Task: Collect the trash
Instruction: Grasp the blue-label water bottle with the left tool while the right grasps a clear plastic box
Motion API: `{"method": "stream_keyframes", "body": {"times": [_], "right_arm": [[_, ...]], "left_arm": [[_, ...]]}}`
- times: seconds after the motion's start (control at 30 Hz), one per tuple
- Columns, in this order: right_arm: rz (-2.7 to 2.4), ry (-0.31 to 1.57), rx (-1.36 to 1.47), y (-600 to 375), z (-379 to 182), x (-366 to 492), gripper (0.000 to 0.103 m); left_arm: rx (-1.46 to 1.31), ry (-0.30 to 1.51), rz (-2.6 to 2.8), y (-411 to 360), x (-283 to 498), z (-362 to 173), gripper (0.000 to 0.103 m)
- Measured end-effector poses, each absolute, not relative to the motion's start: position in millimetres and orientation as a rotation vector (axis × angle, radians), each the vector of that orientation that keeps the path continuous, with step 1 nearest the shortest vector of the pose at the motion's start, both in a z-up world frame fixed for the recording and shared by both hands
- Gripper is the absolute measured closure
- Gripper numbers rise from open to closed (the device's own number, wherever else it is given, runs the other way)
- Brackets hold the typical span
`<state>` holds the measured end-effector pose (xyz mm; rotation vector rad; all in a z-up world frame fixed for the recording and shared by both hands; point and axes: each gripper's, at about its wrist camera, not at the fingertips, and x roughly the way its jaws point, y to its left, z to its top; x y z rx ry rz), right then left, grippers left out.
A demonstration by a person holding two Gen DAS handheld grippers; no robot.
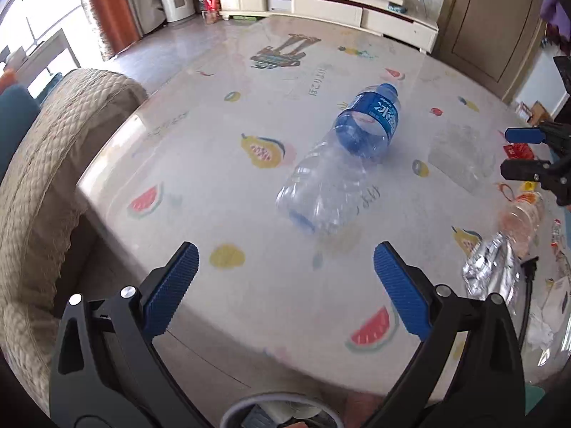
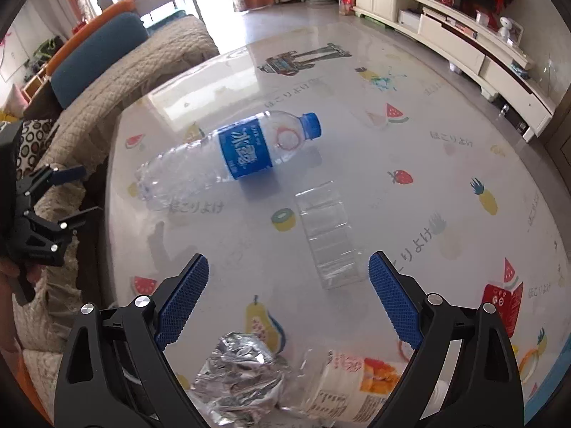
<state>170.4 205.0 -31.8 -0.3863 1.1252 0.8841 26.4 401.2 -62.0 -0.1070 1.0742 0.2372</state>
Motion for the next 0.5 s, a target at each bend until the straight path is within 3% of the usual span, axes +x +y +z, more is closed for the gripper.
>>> {"method": "stream_keyframes", "body": {"times": [0.33, 0.47, 0.5], "right_arm": [[0.887, 1.191, -0.34, 208.7, -76.1, 204.9, 0.015], [0.895, 1.261, -0.307, 207.8, -89.2, 209.7, 0.043], [0.896, 1.266, -0.311, 207.3, -91.7, 209.5, 0.045]], "left_arm": [[-0.179, 1.085, 0.189, 412.0, 92.7, -91.0, 0.007], [-0.229, 1.097, 0.155, 410.1, 98.2, -102.9, 0.006], [-0.232, 1.101, 0.145, 408.5, 99.1, -105.6, 0.006]]}}
